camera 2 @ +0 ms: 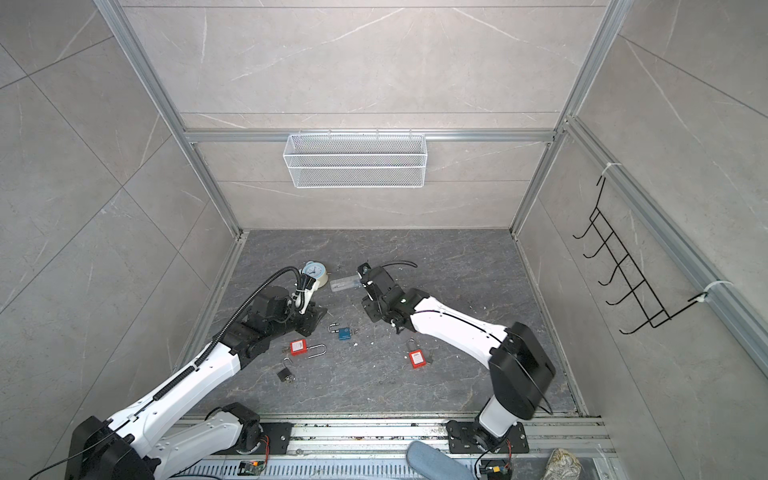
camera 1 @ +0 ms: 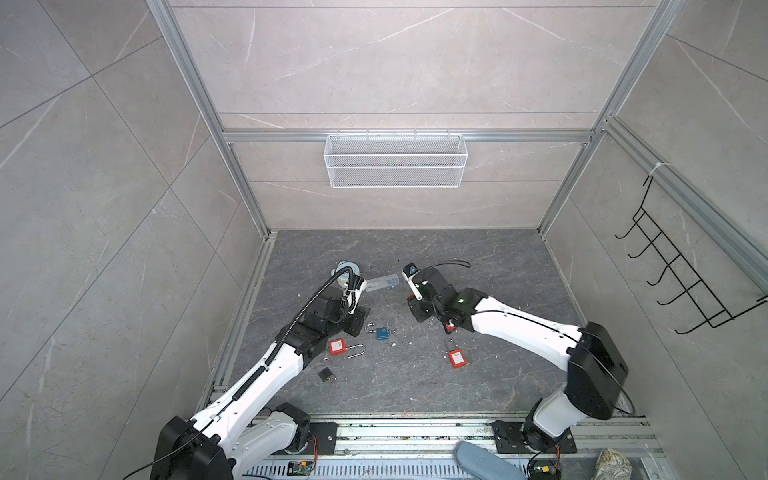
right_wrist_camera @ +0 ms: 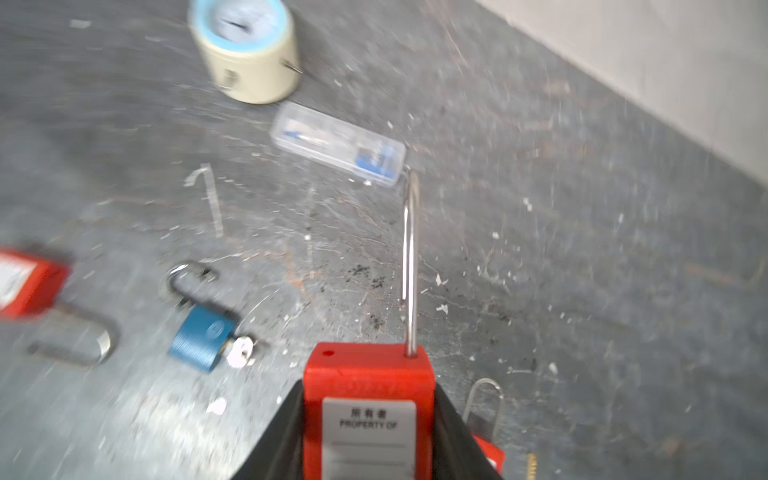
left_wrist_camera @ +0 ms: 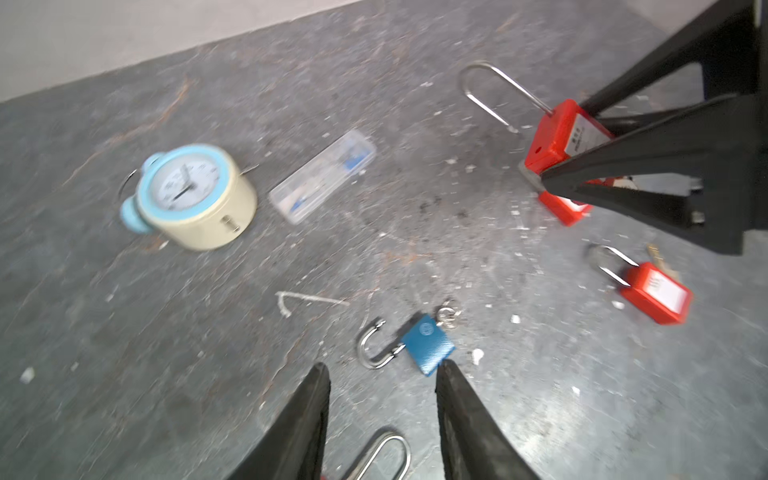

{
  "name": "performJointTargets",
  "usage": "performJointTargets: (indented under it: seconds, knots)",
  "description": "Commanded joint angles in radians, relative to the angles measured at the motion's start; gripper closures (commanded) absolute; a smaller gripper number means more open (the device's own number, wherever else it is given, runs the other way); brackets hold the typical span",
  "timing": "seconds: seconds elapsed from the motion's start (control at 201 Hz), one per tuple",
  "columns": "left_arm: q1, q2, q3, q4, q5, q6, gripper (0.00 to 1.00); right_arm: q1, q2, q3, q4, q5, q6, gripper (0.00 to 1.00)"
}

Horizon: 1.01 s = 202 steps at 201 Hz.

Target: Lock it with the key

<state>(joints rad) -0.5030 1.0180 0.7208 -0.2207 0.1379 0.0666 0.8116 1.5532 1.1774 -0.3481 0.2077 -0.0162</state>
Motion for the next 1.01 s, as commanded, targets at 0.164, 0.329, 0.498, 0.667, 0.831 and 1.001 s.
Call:
performJointTargets:
  seconds: [0.164, 0.329, 0.498, 0.667, 0.831, 1.001]
  knots:
    - [0.002, -0.066, 0.047, 0.009, 0.372, 0.4, 0.56, 0.008, -0.225, -0.125, -0.006, -0.221, -0.407, 0.71]
    - [0.002, -0.044, 0.066, -0.015, 0.464, 0.482, 0.55, 0.009, -0.31, -0.212, 0.04, -0.34, -0.505, 0.71]
    - [0.003, -0.067, 0.038, 0.042, 0.501, 0.499, 0.55, 0.011, -0.406, -0.335, 0.129, -0.484, -0.654, 0.72]
    - [0.002, -0.05, 0.033, 0.05, 0.616, 0.507, 0.55, 0.011, -0.396, -0.313, 0.078, -0.493, -0.676, 0.73]
    - [-0.002, -0.008, 0.051, 0.047, 0.667, 0.496, 0.56, 0.013, -0.395, -0.315, 0.086, -0.506, -0.695, 0.73]
    - [-0.01, 0.038, 0.069, 0.013, 0.664, 0.496, 0.58, 0.014, -0.408, -0.315, 0.086, -0.509, -0.701, 0.73]
